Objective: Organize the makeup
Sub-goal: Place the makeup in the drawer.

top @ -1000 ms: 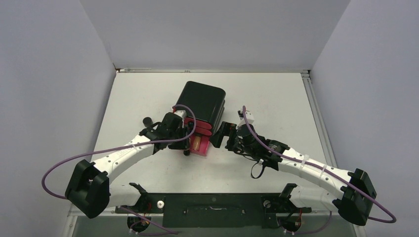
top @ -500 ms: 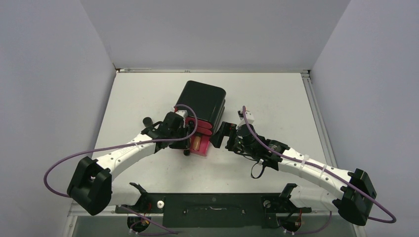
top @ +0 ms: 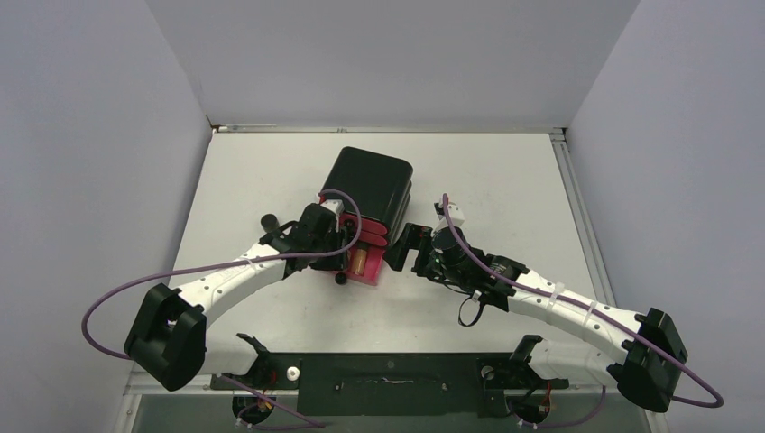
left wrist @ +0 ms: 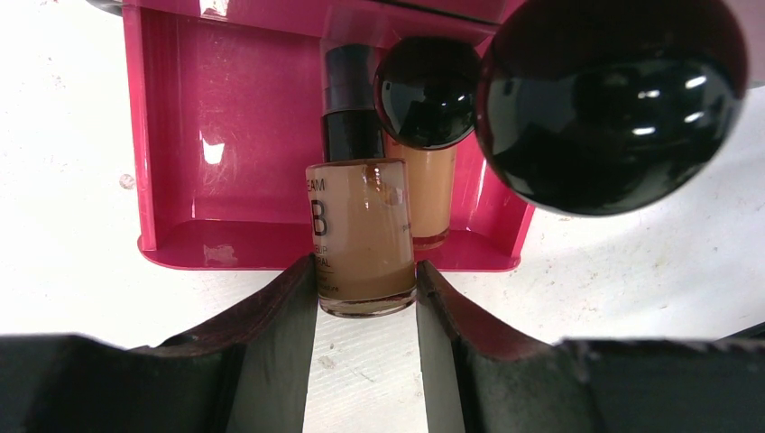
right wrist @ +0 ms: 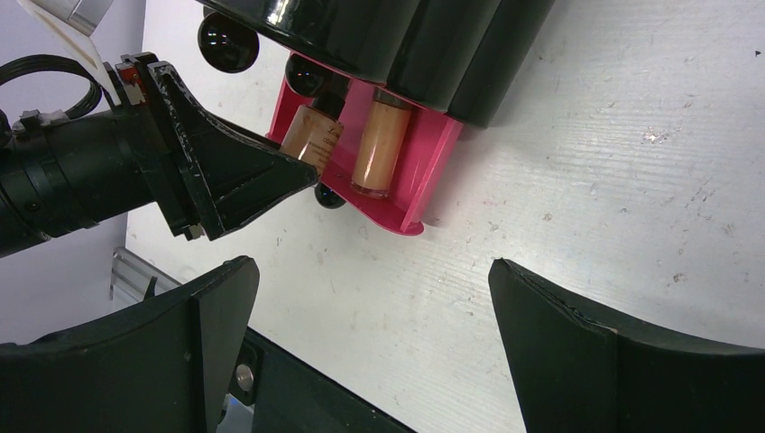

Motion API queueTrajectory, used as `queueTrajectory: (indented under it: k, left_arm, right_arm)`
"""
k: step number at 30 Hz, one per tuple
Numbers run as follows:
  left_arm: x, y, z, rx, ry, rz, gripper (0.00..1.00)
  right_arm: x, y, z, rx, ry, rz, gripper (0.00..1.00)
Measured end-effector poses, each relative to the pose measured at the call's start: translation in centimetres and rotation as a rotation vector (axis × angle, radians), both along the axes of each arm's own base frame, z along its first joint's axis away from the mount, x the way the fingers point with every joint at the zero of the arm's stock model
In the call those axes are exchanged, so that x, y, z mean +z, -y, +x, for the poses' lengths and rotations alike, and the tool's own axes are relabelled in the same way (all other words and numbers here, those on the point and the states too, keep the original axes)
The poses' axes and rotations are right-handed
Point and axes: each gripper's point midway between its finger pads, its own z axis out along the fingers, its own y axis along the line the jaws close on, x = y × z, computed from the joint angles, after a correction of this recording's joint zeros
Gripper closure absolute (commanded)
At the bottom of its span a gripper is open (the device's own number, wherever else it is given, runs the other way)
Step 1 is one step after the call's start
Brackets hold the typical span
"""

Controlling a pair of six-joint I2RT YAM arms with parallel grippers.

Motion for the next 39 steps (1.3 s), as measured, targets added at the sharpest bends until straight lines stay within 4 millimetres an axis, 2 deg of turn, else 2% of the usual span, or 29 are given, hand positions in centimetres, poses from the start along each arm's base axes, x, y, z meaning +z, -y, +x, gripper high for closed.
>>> queueTrajectory:
  k: [7, 15, 17, 20, 22, 29, 34, 39]
  left_arm:
    - [0.0, -0.1, 0.0, 0.004, 0.005, 0.005, 0.65]
    - [0.2, -0.3, -0.1, 0.007, 0.017, 0.001, 0.57]
    - [0.3, -0.3, -0.1, 0.008, 0.018, 0.001, 0.58]
    - [0.4, -0.3, -0.1, 0.008, 0.022, -0.003, 0.69]
    - [0.4, -0.3, -0.1, 0.01, 0.024, -0.004, 0.73]
    - [0.3, -0.5, -0.3, 0.011, 0.026, -0.005, 0.73]
    - [0.7, -0.6, -0.3, 0.012, 0.046, -0.016, 0.68]
    - [2.2, -1.0, -0.6, 0.025, 0.115, -0.053, 0.53]
  right_arm:
    - [0.0, 0.0, 0.0, 0.0, 0.0, 0.0, 0.02]
    - [-0.1, 0.0, 0.0, 0.0, -0.001, -0.001, 0.02]
    - [-0.1, 0.0, 0.0, 0.0, -0.001, -0.001, 0.02]
    - [-0.1, 0.0, 0.0, 0.0, -0.001, -0.001, 0.02]
    - [-0.1, 0.0, 0.0, 0.0, -0.001, -0.001, 0.02]
    - [-0.1, 0.0, 0.0, 0.0, -0.001, -0.001, 0.02]
    - [-0.1, 0.0, 0.0, 0.0, -0.001, -0.001, 0.02]
    - [-0.1, 0.0, 0.0, 0.0, -0.001, -0.001, 0.02]
